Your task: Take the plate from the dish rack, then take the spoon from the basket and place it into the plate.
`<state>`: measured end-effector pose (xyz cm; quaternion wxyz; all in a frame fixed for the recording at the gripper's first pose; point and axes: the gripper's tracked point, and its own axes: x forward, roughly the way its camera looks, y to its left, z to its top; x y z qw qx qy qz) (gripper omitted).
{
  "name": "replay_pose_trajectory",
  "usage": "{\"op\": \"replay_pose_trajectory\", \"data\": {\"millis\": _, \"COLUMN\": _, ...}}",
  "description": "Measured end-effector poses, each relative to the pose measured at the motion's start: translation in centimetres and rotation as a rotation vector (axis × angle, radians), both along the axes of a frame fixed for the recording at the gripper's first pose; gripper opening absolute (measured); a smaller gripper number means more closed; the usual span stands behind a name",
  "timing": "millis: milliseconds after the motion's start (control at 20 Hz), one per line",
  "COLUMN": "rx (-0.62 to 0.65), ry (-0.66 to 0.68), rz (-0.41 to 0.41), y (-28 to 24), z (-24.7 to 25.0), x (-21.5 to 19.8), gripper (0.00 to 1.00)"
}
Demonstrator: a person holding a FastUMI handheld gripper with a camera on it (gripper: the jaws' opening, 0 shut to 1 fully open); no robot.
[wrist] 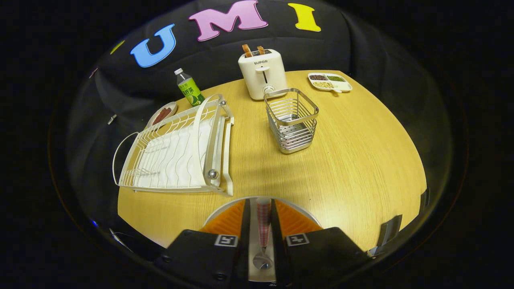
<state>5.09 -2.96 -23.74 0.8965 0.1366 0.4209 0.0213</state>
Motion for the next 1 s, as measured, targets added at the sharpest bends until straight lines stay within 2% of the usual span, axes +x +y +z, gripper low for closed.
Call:
{"op": "replay_pose_trajectory", "data": {"millis": 100, "rx": -0.019, "ry": -0.016, "rz": -0.010, "y": -0.5, "z": 0.6, "x": 0.1, "gripper": 0.61}}
{"op": "replay_pose_trajectory", "data": {"millis": 150, "rx": -0.036, "ry": -0.039, "rz": -0.014, "y": -0.9, "z": 1.2, "x": 0.2, "gripper": 0.66}}
{"op": "replay_pose_trajectory", "data": {"millis": 300, "rx": -0.078, "ry": -0.139, "rz": -0.024, "y": -2.0, "z": 4.5, "x": 0.8, "gripper": 1.00}}
{"op": "replay_pose_trajectory", "data": {"millis": 750, "rx": -0.142, "ry": -0.543, "rz": -0.070, "y": -3.2, "z": 21.3, "x": 2.9, "gripper": 0.99}}
{"op": "replay_pose_trajectory", "data": {"millis": 1000, "rx": -0.157, "ry": -0.801, "rz": -0.098, "y": -2.9, "z": 30.4, "x": 1.2, "gripper": 0.99}}
